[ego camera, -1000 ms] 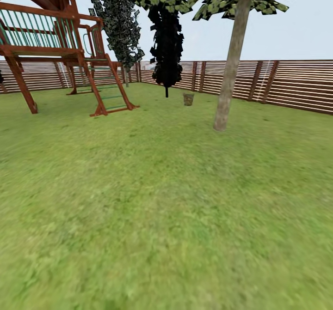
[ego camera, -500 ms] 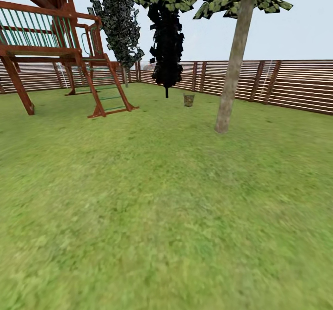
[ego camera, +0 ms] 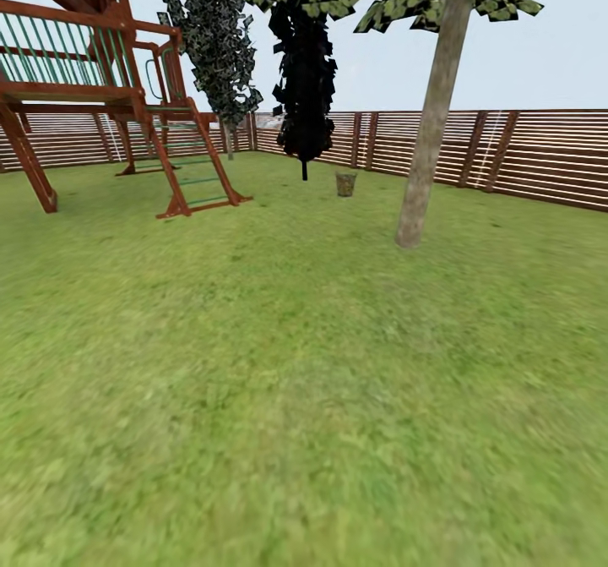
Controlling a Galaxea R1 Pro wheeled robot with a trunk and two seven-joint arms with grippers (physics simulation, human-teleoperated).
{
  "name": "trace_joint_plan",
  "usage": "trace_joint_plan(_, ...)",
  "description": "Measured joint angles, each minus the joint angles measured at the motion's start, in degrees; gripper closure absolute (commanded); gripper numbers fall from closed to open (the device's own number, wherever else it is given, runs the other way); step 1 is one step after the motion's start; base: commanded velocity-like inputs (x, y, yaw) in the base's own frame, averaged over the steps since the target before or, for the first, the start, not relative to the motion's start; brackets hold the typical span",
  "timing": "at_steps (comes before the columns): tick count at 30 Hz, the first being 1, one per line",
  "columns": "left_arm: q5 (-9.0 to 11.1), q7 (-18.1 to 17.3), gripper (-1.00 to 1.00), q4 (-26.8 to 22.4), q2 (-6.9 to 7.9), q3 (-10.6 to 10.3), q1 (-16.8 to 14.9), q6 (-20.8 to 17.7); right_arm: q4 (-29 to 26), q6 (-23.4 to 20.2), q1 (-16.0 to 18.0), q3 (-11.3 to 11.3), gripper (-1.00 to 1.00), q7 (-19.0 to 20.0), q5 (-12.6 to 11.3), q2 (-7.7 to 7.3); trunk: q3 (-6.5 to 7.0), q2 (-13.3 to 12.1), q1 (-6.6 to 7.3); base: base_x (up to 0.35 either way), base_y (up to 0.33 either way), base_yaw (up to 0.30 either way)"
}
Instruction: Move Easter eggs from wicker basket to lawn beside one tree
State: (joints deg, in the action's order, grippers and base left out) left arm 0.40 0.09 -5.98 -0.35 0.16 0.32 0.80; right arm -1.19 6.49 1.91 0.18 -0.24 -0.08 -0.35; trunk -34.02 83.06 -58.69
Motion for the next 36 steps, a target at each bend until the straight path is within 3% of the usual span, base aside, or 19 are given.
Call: trace_joint_plan(36,-0.1,0.0,-1.0,0.0,-0.09,0.0,0.0,0.0,-0.3,0.0,0.0,0.1,-1.0,0.4,0.4,0.27,0.0,0.0,0.0,0.336,0.0,0.0)
